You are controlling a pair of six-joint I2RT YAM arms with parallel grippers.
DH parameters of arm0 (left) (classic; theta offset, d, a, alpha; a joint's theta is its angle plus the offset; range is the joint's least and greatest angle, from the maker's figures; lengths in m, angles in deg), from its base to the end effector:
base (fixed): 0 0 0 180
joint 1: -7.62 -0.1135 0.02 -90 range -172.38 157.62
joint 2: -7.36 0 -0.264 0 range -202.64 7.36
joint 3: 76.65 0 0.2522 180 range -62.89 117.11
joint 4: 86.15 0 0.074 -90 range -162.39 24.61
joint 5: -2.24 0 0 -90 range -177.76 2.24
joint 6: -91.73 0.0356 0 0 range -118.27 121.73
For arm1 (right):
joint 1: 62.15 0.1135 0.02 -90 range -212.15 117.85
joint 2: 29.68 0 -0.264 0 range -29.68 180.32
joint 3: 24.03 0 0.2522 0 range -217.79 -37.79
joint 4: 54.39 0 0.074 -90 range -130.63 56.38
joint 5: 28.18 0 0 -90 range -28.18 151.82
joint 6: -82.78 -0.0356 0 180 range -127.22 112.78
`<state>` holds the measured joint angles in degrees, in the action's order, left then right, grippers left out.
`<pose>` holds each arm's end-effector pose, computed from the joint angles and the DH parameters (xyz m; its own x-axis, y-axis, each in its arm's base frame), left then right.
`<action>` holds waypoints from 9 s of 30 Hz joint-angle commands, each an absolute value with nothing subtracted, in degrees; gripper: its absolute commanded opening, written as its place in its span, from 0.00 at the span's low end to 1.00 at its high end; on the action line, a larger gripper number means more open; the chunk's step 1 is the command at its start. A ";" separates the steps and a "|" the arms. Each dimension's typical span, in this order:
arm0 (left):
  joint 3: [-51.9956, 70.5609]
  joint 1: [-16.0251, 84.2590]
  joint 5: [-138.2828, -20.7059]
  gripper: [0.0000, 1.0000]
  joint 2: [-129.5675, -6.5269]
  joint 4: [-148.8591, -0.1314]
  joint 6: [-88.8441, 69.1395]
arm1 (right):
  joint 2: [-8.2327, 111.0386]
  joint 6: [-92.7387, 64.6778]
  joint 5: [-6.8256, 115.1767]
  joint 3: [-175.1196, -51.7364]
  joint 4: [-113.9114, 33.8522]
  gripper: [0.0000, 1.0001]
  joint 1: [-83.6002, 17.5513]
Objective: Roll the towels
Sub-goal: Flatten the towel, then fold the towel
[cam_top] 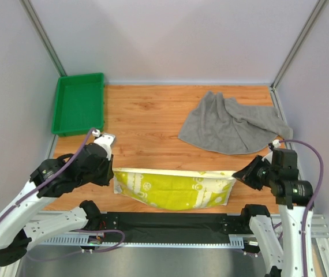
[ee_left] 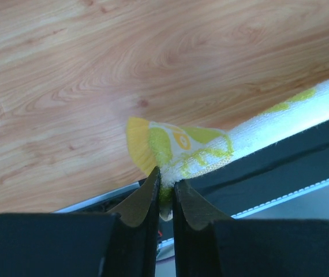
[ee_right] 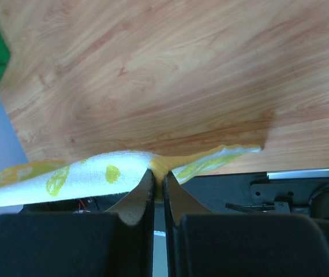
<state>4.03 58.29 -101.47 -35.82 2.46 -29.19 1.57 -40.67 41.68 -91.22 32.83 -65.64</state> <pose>0.0672 -0.0687 0.3632 -0.7609 0.1410 -0.6334 0.3103 0.9363 -0.1643 0.0663 0.0082 0.3147 -0.7368 0.5634 -0.3738 0.2976 0.7667 0.5689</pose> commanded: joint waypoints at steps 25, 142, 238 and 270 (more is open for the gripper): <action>11.11 26.18 -94.08 0.43 -88.78 -14.73 -11.99 | 70.50 -42.55 39.50 -104.38 -1.16 0.14 -63.91; -29.31 35.30 -95.14 0.00 -47.66 -21.42 -51.27 | 29.30 -55.73 58.21 -63.90 4.81 0.22 -45.72; -2.16 18.78 -89.68 0.00 -78.76 -16.23 -26.58 | 60.14 -43.43 60.32 -99.49 8.68 0.00 -49.49; -12.24 18.25 -83.21 0.57 -64.82 -18.50 -30.96 | 44.59 -35.17 43.14 -91.33 1.74 0.10 -45.11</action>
<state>-7.88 18.40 -90.39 -68.21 -17.76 -28.27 45.43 -37.08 55.12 -93.71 5.50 -47.08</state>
